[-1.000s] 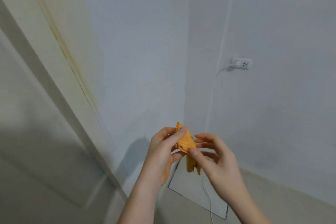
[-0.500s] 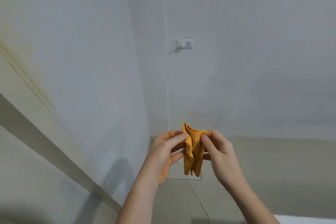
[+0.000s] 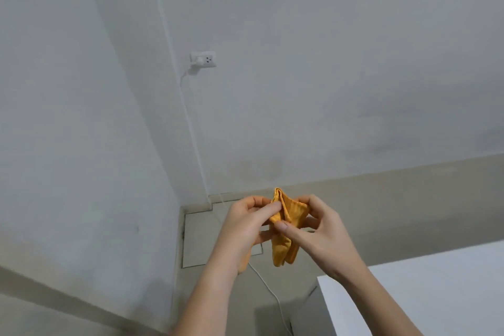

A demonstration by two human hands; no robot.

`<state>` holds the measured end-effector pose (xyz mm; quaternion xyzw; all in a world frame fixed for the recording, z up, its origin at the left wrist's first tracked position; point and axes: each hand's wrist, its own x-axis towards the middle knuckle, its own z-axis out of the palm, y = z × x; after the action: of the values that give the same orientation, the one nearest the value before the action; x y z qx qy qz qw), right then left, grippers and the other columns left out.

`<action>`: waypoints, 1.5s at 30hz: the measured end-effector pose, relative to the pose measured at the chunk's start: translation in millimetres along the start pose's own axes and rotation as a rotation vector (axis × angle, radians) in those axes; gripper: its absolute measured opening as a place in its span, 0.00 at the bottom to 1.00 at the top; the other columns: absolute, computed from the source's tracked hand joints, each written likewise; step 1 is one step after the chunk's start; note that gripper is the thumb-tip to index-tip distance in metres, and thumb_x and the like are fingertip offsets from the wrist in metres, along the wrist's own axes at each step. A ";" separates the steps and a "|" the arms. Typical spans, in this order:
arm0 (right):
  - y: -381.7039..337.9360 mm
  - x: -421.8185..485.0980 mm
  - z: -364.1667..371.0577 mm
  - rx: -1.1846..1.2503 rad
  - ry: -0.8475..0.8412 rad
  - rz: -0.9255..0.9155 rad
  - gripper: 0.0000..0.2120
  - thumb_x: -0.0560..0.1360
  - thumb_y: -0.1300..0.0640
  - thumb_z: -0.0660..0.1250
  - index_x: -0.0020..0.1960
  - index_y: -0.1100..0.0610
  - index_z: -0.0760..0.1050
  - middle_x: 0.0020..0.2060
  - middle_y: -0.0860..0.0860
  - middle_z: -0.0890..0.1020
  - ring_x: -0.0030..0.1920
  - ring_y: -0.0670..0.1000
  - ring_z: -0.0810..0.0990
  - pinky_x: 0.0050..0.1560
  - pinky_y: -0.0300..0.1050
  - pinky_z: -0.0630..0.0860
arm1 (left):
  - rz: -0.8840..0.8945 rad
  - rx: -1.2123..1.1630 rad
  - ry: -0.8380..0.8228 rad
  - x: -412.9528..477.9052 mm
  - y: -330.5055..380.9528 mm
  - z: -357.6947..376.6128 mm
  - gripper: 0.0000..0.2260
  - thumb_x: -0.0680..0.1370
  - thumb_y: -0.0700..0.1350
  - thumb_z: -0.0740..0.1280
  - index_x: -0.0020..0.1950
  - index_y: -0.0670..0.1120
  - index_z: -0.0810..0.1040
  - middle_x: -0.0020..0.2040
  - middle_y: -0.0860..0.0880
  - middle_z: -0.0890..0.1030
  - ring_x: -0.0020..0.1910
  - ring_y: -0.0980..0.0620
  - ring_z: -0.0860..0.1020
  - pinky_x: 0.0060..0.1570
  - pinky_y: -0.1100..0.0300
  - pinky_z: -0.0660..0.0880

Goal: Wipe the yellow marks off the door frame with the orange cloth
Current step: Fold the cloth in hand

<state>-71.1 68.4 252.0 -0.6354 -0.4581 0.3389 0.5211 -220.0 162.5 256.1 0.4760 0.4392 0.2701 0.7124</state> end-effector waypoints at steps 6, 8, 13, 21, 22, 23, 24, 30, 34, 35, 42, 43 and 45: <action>38.3 -20.3 -68.4 0.165 0.163 0.108 0.04 0.82 0.62 0.70 0.49 0.57 0.83 0.40 0.54 0.84 0.42 0.52 0.83 0.42 0.49 0.82 | 0.040 0.089 -0.011 6.1 -26.6 45.5 0.03 0.84 0.41 0.71 0.57 0.44 0.82 0.47 0.46 0.87 0.47 0.51 0.86 0.51 0.53 0.86; 48.6 -29.6 -94.9 0.195 0.230 0.151 0.05 0.82 0.61 0.70 0.49 0.57 0.84 0.39 0.54 0.82 0.41 0.50 0.80 0.41 0.48 0.78 | 0.097 0.193 -0.020 11.1 -36.3 58.3 0.02 0.85 0.43 0.71 0.56 0.48 0.83 0.49 0.46 0.85 0.47 0.52 0.84 0.53 0.50 0.83; 65.2 -51.1 -141.7 0.113 0.310 0.149 0.07 0.84 0.55 0.67 0.50 0.57 0.81 0.39 0.50 0.82 0.41 0.43 0.80 0.41 0.40 0.75 | 0.117 0.308 -0.213 16.9 -58.4 96.2 0.08 0.83 0.50 0.74 0.57 0.47 0.86 0.48 0.50 0.88 0.49 0.54 0.86 0.59 0.55 0.84; 123.8 -86.2 -189.6 -0.365 0.458 0.205 0.09 0.85 0.50 0.65 0.48 0.52 0.78 0.40 0.47 0.83 0.43 0.44 0.79 0.42 0.39 0.75 | -0.015 0.276 -0.283 20.7 -130.1 157.0 0.11 0.85 0.51 0.71 0.49 0.44 0.77 0.43 0.48 0.83 0.43 0.53 0.83 0.52 0.47 0.87; 134.9 -94.3 -192.4 -0.406 0.477 0.230 0.09 0.85 0.50 0.64 0.49 0.52 0.78 0.40 0.47 0.82 0.43 0.45 0.79 0.44 0.44 0.75 | -0.035 0.279 -0.278 18.7 -143.7 165.6 0.11 0.85 0.50 0.70 0.50 0.43 0.77 0.43 0.49 0.83 0.41 0.54 0.82 0.50 0.45 0.87; 146.2 -103.4 -195.7 -0.448 0.483 0.257 0.09 0.85 0.50 0.63 0.49 0.52 0.77 0.40 0.47 0.82 0.43 0.45 0.79 0.44 0.47 0.75 | -0.062 0.285 -0.283 15.7 -157.6 174.1 0.11 0.86 0.49 0.69 0.52 0.42 0.77 0.43 0.49 0.82 0.40 0.55 0.82 0.48 0.45 0.87; 156.5 -113.8 -198.9 -0.487 0.479 0.286 0.09 0.86 0.49 0.61 0.50 0.51 0.76 0.40 0.46 0.82 0.43 0.46 0.80 0.43 0.47 0.75 | -0.094 0.294 -0.296 12.2 -172.5 181.7 0.11 0.87 0.49 0.68 0.53 0.41 0.76 0.43 0.49 0.82 0.39 0.55 0.83 0.46 0.45 0.87; 200.1 -170.6 -211.8 -0.617 0.404 0.491 0.08 0.87 0.46 0.56 0.56 0.45 0.73 0.46 0.46 0.81 0.46 0.51 0.80 0.44 0.45 0.71 | -0.271 0.308 -0.407 -13.3 -239.9 204.3 0.13 0.88 0.52 0.65 0.59 0.41 0.75 0.46 0.45 0.85 0.42 0.47 0.88 0.42 0.49 0.87; 236.8 -146.3 -212.6 -0.543 0.314 0.520 0.09 0.86 0.45 0.59 0.63 0.45 0.74 0.55 0.47 0.81 0.56 0.53 0.81 0.52 0.47 0.76 | -0.254 0.270 -0.211 8.8 -270.0 202.1 0.05 0.87 0.48 0.66 0.59 0.47 0.78 0.55 0.44 0.83 0.45 0.46 0.87 0.44 0.48 0.87; 247.4 -137.5 -211.7 -0.542 0.292 0.518 0.13 0.86 0.45 0.60 0.69 0.46 0.73 0.61 0.48 0.80 0.61 0.54 0.80 0.57 0.49 0.77 | -0.215 0.334 -0.119 17.5 -275.4 198.6 0.03 0.87 0.47 0.67 0.60 0.50 0.78 0.60 0.46 0.82 0.50 0.46 0.86 0.49 0.48 0.86; 306.2 -137.2 -180.5 -0.756 0.122 0.519 0.18 0.85 0.55 0.63 0.74 0.51 0.72 0.69 0.51 0.74 0.69 0.54 0.72 0.67 0.50 0.75 | 0.075 1.129 -0.210 36.0 -312.2 168.5 0.21 0.88 0.46 0.63 0.82 0.52 0.69 0.82 0.53 0.68 0.82 0.50 0.65 0.78 0.52 0.70; 313.6 -143.1 -172.2 -0.776 0.055 0.526 0.18 0.85 0.56 0.62 0.75 0.50 0.71 0.70 0.50 0.73 0.70 0.54 0.71 0.67 0.50 0.75 | 0.086 1.223 -0.270 34.1 -318.1 169.7 0.23 0.89 0.47 0.63 0.84 0.53 0.66 0.85 0.52 0.64 0.84 0.49 0.61 0.79 0.53 0.68; 327.1 -155.4 -160.6 -0.817 -0.054 0.562 0.20 0.86 0.56 0.59 0.78 0.49 0.67 0.75 0.48 0.70 0.73 0.54 0.68 0.70 0.51 0.75 | 0.072 1.337 -0.352 30.5 -328.2 174.8 0.26 0.88 0.49 0.64 0.86 0.56 0.62 0.88 0.52 0.57 0.87 0.47 0.54 0.80 0.51 0.66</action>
<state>95.3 -145.6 -37.0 -0.8775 -0.3780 0.2756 0.1060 -62.3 -21.7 -27.5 0.8639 0.3733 -0.1162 0.3175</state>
